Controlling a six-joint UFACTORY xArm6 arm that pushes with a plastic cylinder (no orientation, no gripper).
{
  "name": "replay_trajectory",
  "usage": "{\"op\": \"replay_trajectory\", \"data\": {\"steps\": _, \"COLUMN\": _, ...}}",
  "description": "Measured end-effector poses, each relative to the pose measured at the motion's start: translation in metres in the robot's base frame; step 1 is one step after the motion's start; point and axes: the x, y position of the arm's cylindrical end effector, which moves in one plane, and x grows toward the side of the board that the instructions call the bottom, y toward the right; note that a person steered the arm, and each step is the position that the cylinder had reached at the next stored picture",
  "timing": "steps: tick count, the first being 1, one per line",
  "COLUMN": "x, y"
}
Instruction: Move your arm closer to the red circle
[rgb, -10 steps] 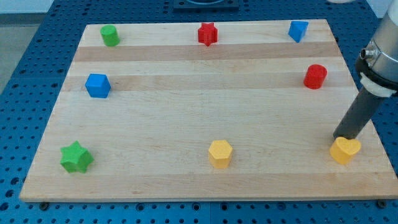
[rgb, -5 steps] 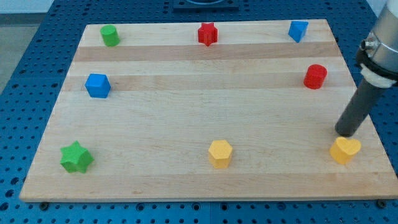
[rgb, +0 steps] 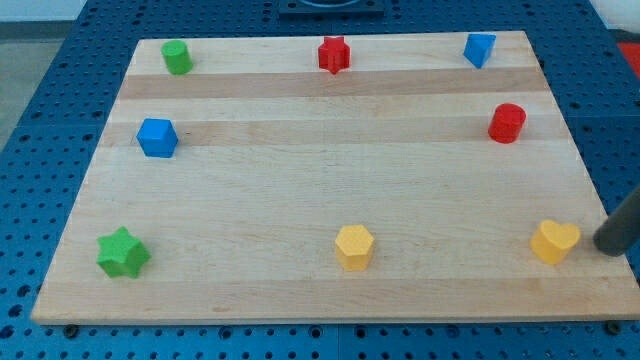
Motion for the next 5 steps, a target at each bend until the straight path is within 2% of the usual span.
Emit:
{"op": "replay_trajectory", "data": {"steps": 3, "x": -0.011, "y": -0.076}}
{"op": "replay_trajectory", "data": {"steps": 5, "x": 0.008, "y": -0.084}}
